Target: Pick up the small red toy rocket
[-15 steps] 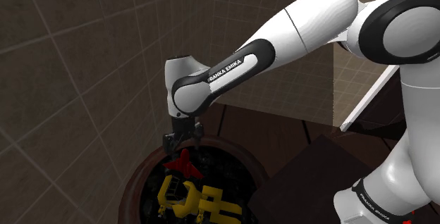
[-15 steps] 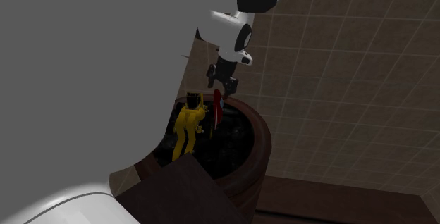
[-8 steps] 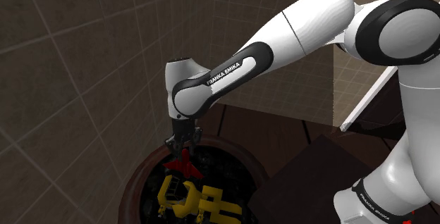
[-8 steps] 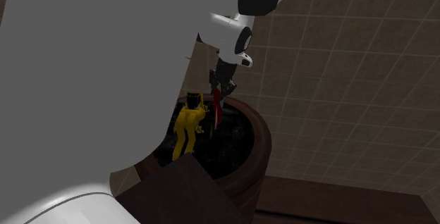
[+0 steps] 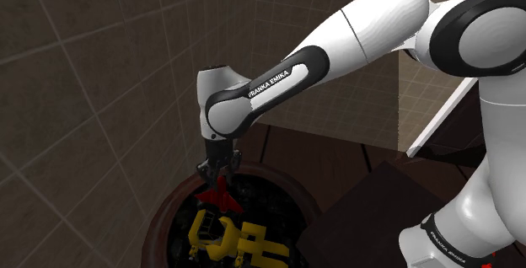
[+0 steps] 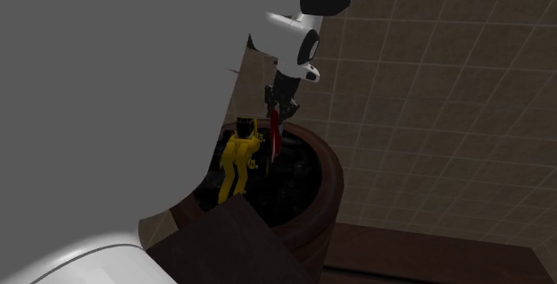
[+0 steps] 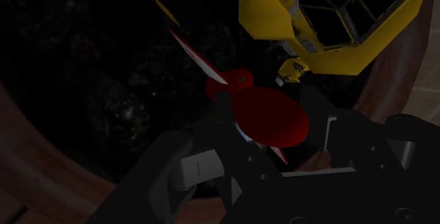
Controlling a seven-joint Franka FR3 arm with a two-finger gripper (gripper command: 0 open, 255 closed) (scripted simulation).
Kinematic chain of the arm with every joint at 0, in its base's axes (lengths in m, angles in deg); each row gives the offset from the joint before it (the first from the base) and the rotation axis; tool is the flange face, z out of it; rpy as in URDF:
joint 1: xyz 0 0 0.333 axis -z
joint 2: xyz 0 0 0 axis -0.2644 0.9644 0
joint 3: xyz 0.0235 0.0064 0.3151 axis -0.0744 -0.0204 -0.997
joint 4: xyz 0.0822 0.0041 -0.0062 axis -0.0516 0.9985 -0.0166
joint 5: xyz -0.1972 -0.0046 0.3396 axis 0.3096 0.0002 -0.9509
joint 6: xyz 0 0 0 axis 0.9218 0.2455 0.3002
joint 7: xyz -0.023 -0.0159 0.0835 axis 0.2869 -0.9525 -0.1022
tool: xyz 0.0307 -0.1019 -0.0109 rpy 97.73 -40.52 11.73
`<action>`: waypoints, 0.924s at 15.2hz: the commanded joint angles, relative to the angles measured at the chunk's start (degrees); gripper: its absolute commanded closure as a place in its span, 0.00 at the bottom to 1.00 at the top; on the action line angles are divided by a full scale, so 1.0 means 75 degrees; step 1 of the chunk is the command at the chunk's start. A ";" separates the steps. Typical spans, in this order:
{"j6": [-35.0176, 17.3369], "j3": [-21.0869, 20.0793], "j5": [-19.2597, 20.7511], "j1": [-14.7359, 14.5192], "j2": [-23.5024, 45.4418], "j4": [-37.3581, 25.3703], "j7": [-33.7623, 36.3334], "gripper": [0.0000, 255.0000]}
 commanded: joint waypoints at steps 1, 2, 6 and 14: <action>0.0132 -0.0026 -0.0031 0.0027 -0.0146 0.0010 0.0005 1.00; 0.0203 -0.0039 -0.0045 0.0038 -0.0214 0.0006 0.0011 1.00; 0.0492 -0.0086 -0.0102 0.0080 -0.0478 -0.0027 0.0033 1.00; 0.0957 -0.0150 -0.0186 0.0137 -0.0852 -0.0132 0.0071 1.00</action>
